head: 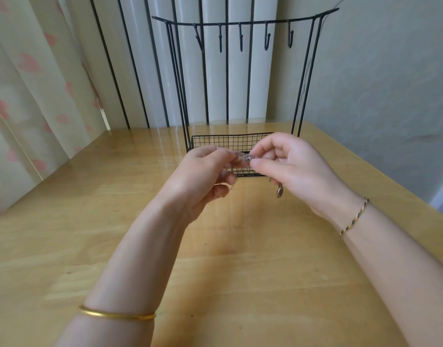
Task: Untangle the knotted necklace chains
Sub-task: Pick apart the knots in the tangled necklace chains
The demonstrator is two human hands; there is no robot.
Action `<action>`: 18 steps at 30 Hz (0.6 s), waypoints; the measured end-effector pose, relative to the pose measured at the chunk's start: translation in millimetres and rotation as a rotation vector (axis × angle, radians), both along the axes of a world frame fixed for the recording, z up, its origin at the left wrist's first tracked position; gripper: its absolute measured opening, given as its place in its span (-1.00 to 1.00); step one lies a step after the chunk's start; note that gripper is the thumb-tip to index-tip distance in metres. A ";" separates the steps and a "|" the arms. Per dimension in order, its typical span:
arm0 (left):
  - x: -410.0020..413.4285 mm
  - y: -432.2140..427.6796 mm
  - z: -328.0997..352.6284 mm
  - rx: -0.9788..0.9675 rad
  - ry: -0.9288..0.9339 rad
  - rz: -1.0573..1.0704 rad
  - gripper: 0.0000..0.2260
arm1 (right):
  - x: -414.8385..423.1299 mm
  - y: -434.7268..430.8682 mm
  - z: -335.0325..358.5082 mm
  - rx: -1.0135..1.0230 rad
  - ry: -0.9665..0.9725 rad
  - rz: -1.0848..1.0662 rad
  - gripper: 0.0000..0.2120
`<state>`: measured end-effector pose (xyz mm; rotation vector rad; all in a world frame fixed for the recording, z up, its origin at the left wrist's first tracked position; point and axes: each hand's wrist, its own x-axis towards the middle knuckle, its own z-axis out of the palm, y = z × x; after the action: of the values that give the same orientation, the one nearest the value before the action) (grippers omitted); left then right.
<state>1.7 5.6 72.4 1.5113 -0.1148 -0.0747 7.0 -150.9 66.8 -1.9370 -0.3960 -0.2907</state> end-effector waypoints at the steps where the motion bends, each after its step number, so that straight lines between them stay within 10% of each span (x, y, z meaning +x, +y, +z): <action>1: -0.2 -0.3 0.1 -0.002 0.002 0.001 -0.86 | 0.3 0.1 -0.6 -0.001 -0.007 0.000 -0.95; 18: -2.1 3.4 0.0 0.131 -0.104 0.076 -0.82 | 0.5 -5.3 0.7 0.043 0.083 0.044 -0.86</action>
<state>-0.4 9.0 72.5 1.6492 -0.1383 0.0587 7.5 -156.2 67.5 -1.8889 -0.3747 -0.1877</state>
